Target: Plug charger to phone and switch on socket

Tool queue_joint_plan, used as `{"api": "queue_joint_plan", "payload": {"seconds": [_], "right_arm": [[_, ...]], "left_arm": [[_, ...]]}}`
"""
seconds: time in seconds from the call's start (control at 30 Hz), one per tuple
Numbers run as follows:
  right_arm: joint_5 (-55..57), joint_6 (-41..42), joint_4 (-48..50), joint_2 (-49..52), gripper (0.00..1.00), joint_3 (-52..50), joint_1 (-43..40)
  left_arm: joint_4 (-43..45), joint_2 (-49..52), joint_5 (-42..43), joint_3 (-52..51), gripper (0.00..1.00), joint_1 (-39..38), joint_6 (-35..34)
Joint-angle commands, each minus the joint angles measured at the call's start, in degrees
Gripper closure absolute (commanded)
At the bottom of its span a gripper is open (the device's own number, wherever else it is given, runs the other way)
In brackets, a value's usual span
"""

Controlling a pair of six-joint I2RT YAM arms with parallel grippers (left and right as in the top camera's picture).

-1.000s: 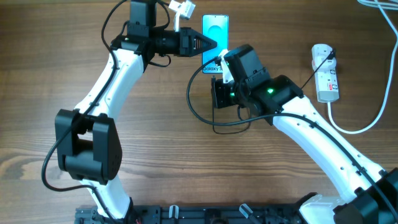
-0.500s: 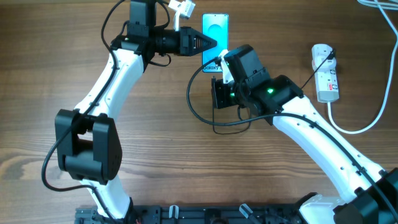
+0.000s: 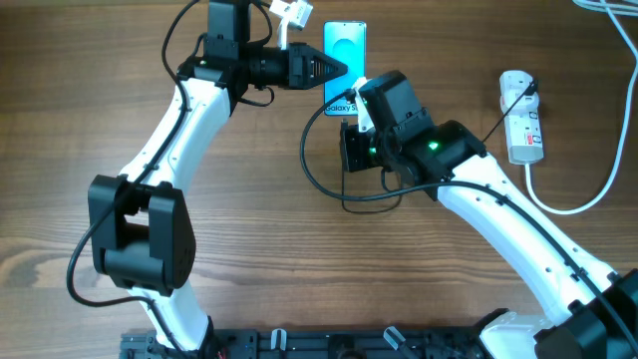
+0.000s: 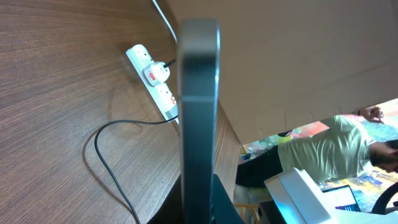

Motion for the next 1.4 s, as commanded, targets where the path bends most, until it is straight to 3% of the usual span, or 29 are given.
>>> {"api": "queue_joint_plan", "payload": {"seconds": [0.0,1.37], "right_arm": [[1.18,-0.39,0.66,0.76,0.95,1.51,-0.28],[-0.76,-1.42,0.63,0.76,0.95,1.51,-0.28]], "left_arm": [[0.04,-1.81,0.7,1.01,0.96,0.09,1.36],[-0.33,-1.81,2.43,1.01,0.96,0.04,1.36]]}}
